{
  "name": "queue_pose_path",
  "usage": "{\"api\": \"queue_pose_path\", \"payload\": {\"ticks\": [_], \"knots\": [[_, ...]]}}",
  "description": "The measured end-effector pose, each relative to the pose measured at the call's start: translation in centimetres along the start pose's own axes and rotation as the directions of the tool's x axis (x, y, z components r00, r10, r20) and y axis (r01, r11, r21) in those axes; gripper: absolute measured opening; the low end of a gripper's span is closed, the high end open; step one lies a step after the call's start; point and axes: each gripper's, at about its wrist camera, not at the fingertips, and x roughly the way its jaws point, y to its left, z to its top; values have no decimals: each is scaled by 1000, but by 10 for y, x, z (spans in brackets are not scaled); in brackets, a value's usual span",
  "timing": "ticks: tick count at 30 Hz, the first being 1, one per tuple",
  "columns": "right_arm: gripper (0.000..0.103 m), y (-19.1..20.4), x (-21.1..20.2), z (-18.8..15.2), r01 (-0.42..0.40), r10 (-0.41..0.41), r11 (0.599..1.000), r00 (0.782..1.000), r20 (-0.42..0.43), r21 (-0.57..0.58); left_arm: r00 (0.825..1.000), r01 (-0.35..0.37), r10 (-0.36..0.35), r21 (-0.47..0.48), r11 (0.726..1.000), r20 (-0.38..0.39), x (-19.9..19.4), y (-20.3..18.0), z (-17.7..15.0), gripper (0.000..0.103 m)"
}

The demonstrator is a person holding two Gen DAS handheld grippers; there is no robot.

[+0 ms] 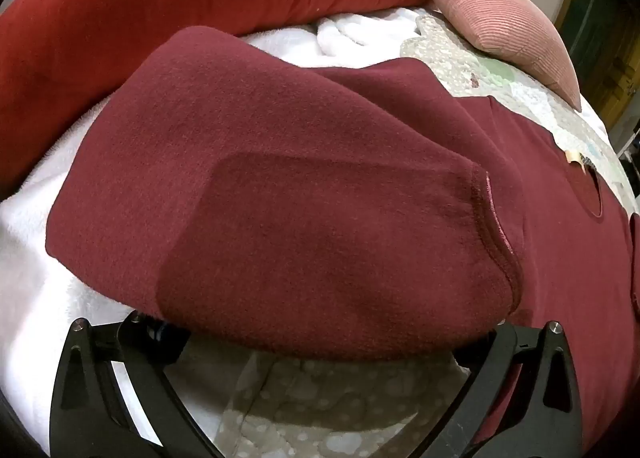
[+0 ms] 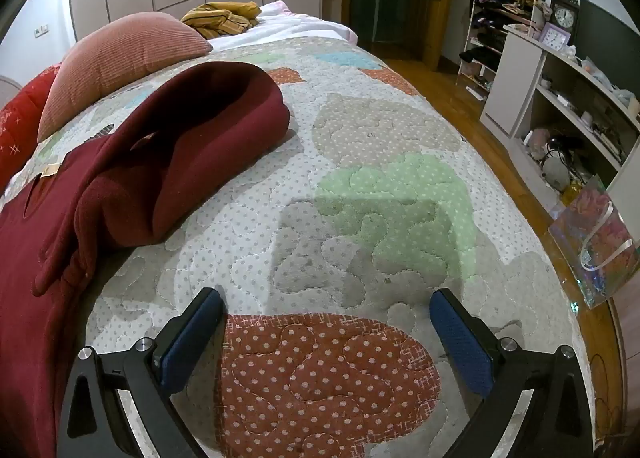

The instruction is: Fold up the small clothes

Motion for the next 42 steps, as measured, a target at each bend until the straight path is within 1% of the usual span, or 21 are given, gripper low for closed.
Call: {"api": "queue_pose_path", "payload": {"ticks": [17, 22, 25, 28, 30, 33, 34, 35, 38, 40, 42], "knots": [[103, 0, 0, 0, 0, 0, 1000, 1000, 1, 0, 1000, 1, -1, -2, 1000, 1, 0, -1, -1, 102], [103, 0, 0, 0, 0, 0, 1000, 1000, 1, 0, 1000, 7, -6, 10, 1000, -26, -2, -1, 1, 102], [103, 0, 0, 0, 1, -1, 1000, 1000, 1, -1, 999, -7, 7, 22, 1000, -36, -2, -4, 2, 102], [103, 0, 0, 0, 2, -2, 1000, 1000, 0, -2, 999, -6, 8, 37, 999, -40, -12, -7, 0, 102], [103, 1, 0, 0, 4, -4, 1000, 1000, -4, -4, 1000, -8, 10, 58, 998, -25, -23, -12, -3, 102], [103, 2, -5, -1, 24, -24, 1000, 1000, -14, -6, 999, -31, 27, 109, 994, 36, -43, -24, -11, 102], [103, 4, -8, -1, 18, -18, 1000, 1000, -21, 11, 998, -40, 34, 127, 991, 52, -49, -28, -13, 102], [103, 5, -13, -4, 6, -5, 999, 1000, -23, 36, 997, -46, 37, 143, 989, 68, -55, -32, -15, 102], [103, 8, -41, -13, -72, 73, 991, 997, -3, 115, 994, -36, 18, 166, 986, 112, -72, -43, -19, 102], [103, 15, -58, -18, -83, 84, 988, 996, -1, 127, 991, -18, -5, 171, 985, 134, -83, -48, -21, 102], [103, 26, -80, -21, -130, 128, 984, 991, 28, 121, 988, -17, -11, 181, 983, 153, -92, -54, -25, 102]]}}
